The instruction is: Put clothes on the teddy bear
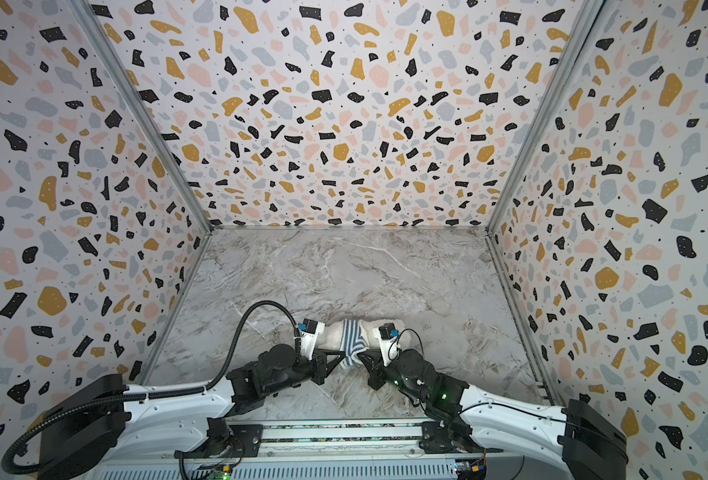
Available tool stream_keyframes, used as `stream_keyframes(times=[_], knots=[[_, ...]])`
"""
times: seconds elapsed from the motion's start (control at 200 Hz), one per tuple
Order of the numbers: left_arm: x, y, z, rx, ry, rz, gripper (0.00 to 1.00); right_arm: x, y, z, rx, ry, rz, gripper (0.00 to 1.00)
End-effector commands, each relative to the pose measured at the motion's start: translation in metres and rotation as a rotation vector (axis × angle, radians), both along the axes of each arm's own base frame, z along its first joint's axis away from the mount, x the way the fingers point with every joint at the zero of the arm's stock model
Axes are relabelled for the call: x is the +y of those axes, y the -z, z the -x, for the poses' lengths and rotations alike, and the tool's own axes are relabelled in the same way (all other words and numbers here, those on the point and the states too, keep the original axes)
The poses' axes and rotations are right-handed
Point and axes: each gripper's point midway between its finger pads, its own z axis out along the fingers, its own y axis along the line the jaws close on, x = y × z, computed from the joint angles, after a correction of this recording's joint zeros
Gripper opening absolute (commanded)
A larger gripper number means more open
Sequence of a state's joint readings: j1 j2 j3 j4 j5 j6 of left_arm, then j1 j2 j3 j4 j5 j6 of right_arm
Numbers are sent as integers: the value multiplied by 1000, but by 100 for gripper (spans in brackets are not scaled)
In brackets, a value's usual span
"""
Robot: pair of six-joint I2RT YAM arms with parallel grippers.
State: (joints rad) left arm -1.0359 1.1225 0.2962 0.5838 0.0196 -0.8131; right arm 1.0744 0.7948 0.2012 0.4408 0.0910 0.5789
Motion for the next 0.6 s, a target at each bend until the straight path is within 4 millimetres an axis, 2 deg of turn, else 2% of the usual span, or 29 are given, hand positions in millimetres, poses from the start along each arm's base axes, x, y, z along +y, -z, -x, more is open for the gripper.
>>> stream_keyframes(times=[0.0, 0.195, 0.3, 0.43, 0.591], knots=[[25, 22, -14, 25, -121, -80, 0, -4, -24, -1, -61, 17, -69, 0], [34, 32, -15, 17, -135, -113, 0, -9, -33, 3, -75, 11, -117, 0], [42, 41, -17, 24, -157, -147, 0, -11, -44, 6, -91, 3, -161, 0], [46, 44, -18, 16, -167, -155, 0, -13, -54, 10, -109, -12, -180, 0], [55, 58, -22, -3, -181, -259, 0, -12, -81, 24, -179, -85, -289, 0]])
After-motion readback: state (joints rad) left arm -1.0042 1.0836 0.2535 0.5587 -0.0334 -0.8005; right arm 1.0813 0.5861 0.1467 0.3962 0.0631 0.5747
